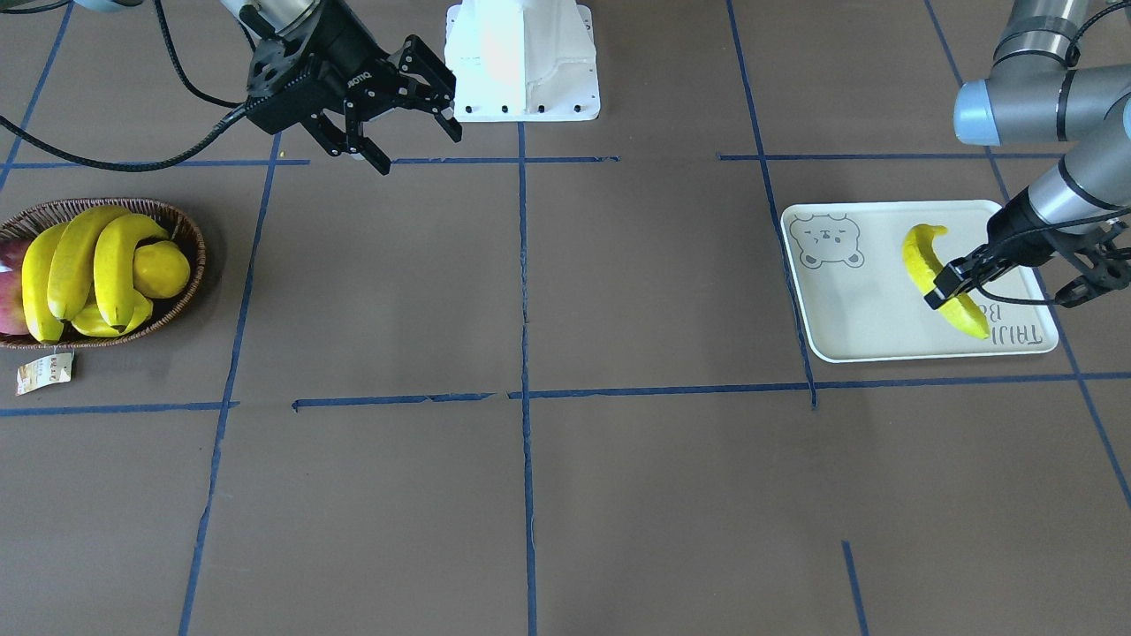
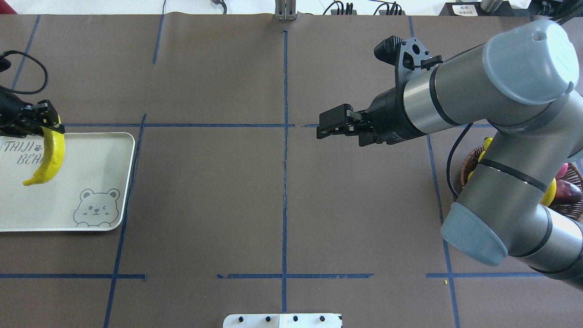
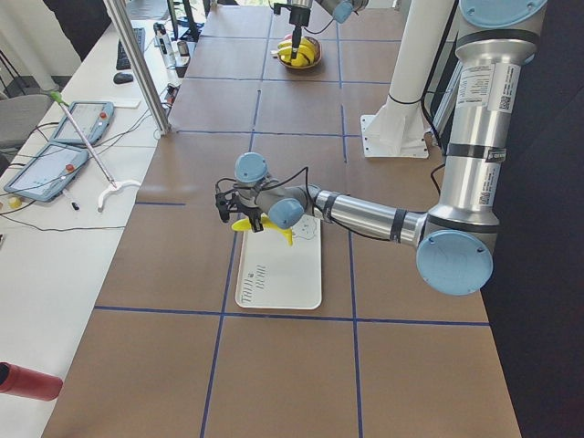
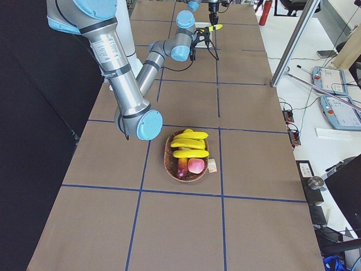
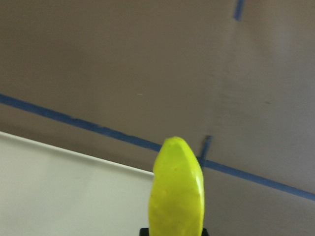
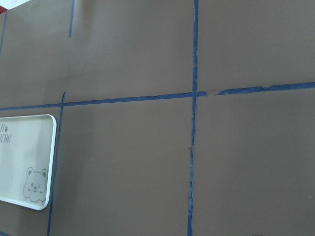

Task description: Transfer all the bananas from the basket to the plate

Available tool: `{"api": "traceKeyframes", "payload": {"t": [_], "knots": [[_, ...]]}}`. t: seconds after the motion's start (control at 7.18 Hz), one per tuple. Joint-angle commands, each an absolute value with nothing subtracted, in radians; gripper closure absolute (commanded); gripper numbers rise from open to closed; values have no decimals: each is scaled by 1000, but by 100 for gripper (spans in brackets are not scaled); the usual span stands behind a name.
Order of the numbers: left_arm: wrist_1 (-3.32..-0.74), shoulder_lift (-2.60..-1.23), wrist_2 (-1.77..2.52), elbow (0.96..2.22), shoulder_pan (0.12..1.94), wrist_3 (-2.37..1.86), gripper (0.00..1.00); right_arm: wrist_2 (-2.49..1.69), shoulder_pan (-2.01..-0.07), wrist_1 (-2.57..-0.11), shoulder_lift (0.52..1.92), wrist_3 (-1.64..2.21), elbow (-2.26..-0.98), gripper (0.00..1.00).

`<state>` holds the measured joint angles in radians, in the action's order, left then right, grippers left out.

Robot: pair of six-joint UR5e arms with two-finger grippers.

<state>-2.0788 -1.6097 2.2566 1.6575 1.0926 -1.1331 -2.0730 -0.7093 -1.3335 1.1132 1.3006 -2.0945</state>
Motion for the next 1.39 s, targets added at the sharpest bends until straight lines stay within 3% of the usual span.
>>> {"api": "traceKeyframes", "payload": {"t": [0.0,0.28,0.42,0.56,0.7,0.98,1.25], "knots": [[-2079,-1523,2140,1655,1085,-1053,100,-2072,-724,-1384,1131,1301,-2120,0],[-2080,-1513,2138,1634,1083,-1045,100,-2059,-736,-1410,1161,1298,-2123,0],[-2083,-1505,2137,1635,1083,-1045,94,-2057,-736,-1411,1163,1298,-2125,0],[-2088,-1493,2128,1635,1083,-1043,42,-2057,-736,-1411,1164,1298,-2125,0],[-2092,-1474,2071,1641,1081,-1043,1,-2057,-738,-1411,1176,1298,-2126,0],[-2102,-1465,2078,1667,1083,-958,0,-2057,-752,-1413,1241,1293,-2140,0],[-1959,-1497,2162,1825,1091,-963,0,-1999,-752,-1411,1467,1211,-2233,0]]}}
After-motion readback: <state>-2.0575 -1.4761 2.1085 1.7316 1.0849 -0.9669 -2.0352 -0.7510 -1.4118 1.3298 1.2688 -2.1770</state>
